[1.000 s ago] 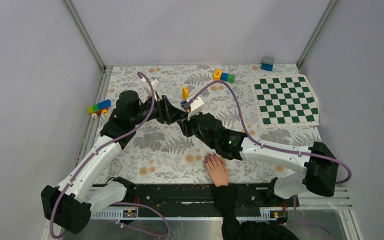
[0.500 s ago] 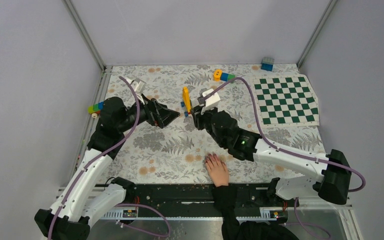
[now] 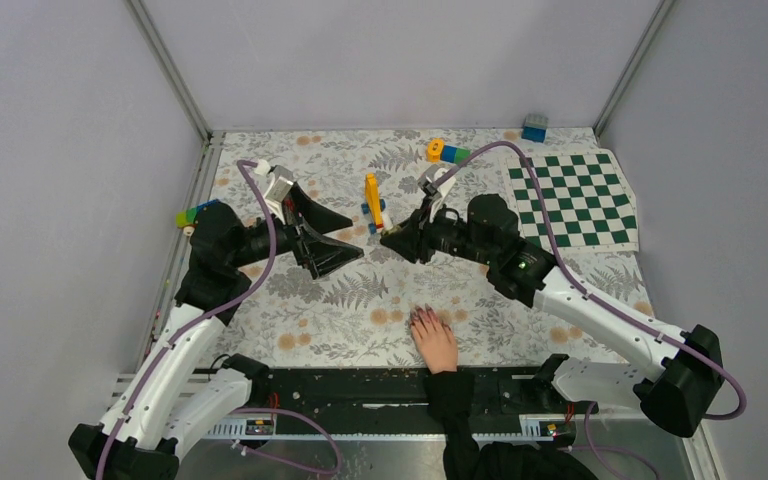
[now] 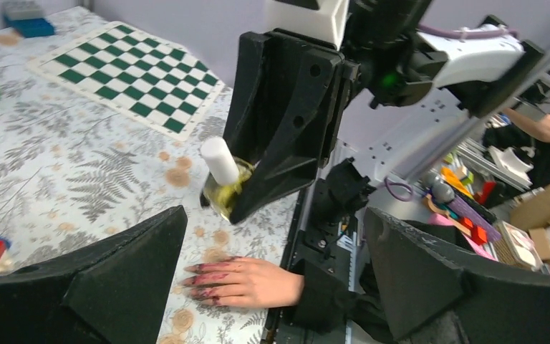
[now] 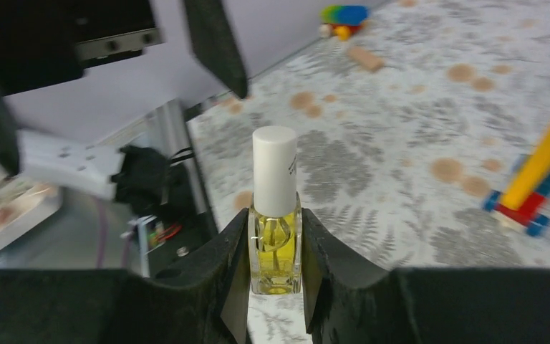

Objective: Paint the nails
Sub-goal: Unscrew the nail polish bottle.

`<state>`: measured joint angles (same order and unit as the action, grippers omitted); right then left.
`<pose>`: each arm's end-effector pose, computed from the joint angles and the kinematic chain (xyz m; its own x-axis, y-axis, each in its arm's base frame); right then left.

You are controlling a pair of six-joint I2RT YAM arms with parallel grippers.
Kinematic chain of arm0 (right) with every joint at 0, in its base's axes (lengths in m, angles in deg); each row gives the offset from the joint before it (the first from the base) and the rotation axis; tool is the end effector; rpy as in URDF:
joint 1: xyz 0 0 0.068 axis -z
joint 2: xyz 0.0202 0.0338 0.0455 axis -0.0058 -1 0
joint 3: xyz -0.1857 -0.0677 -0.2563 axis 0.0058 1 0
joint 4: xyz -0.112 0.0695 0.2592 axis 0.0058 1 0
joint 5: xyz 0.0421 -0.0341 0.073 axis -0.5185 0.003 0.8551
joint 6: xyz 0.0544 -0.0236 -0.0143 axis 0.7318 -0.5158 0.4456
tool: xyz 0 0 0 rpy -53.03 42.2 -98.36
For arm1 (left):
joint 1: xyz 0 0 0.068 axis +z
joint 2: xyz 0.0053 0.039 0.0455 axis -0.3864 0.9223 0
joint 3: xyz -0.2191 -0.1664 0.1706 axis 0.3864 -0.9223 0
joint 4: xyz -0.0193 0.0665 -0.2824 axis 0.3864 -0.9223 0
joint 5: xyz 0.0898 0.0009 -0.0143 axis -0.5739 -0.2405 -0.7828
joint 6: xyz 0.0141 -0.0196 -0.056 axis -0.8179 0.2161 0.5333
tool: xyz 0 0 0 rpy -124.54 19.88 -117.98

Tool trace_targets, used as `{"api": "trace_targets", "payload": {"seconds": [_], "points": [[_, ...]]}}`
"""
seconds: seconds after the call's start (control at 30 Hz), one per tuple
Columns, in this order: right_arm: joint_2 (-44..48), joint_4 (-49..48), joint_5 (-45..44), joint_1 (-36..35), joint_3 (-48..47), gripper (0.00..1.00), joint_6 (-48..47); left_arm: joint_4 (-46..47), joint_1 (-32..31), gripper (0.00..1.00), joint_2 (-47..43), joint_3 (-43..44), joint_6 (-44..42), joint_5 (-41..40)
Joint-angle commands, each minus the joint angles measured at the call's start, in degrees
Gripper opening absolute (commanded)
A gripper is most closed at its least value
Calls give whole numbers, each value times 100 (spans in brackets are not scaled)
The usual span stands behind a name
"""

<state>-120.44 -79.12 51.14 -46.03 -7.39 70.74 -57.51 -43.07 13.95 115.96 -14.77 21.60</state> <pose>0.1925 0.2202 0.3995 -0.2241 0.0522 -0.9732 -0.8865 0.4039 0.2258 0.1546 -0.0959 0.4205 -0.3794 -0.1757 -0.9084 0.8787 0.2391 -0.4132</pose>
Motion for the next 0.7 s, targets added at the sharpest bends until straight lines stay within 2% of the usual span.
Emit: {"api": "trace_targets", "payload": {"seconds": [0.0, 0.17, 0.3, 0.37, 0.5, 0.67], "points": [[-6, -663, 2164, 60, -370, 2, 676, 994, 19, 99, -53, -45, 367, 734], [-145, -1268, 2765, 60, -441, 2, 1127, 817, 11, 99, -37, 0, 321, 666], [-254, -1444, 3013, 60, -465, 2, 1305, 1257, -2, 97, -19, -74, 672, 903], [-277, -1469, 3045, 60, -442, 2, 1339, 1620, -57, 94, -18, -129, 872, 1083], [-287, -1532, 3067, 60, -398, 2, 1424, 1678, -200, 82, -60, -143, 890, 1155], [-306, -1601, 3111, 52, -383, 2, 1496, 1684, -323, 76, 80, -140, 972, 1111]]}}
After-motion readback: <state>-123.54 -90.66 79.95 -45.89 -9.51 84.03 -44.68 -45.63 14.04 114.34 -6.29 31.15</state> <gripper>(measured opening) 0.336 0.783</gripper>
